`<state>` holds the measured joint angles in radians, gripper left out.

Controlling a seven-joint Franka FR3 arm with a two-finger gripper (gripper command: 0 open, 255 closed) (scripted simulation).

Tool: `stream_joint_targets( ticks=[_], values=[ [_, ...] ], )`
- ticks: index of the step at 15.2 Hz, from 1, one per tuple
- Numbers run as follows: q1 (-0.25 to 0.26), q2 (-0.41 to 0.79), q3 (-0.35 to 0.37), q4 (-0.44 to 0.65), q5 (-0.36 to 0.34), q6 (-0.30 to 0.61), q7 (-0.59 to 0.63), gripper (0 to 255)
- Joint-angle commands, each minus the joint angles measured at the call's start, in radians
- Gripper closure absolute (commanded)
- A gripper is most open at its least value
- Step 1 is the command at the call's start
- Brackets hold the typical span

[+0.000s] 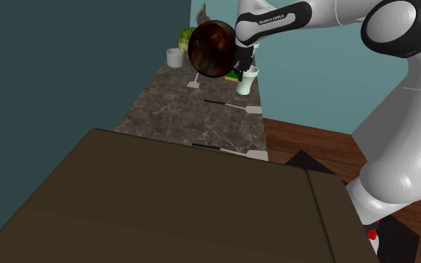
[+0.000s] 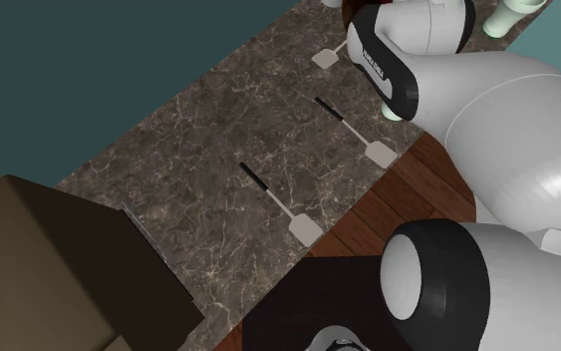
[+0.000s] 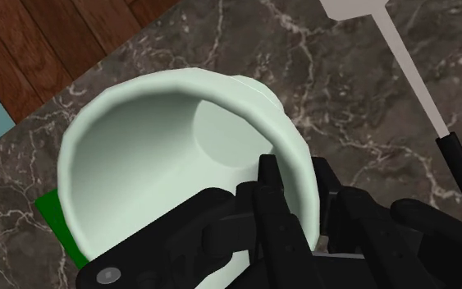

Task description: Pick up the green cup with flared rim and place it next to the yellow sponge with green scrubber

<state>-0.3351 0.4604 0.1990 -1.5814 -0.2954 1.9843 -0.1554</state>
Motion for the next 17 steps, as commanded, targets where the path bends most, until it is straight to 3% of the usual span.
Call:
stream_joint_targets(
  ticks=[1,2,7,11,17],
  values=[
    [0.0,0.0,0.0,0.0,0.0,0.0,0.0,255],
    [0.0,0.0,0.0,0.0,0.0,0.0,0.0,0],
    [0.0,0.0,0.0,0.0,0.0,0.0,0.0,0],
    [0.012,-0.029,0.01,0.083,0.014,-0.111,-0.011,0],
    [0.012,-0.029,0.01,0.083,0.014,-0.111,-0.011,0]
  ],
)
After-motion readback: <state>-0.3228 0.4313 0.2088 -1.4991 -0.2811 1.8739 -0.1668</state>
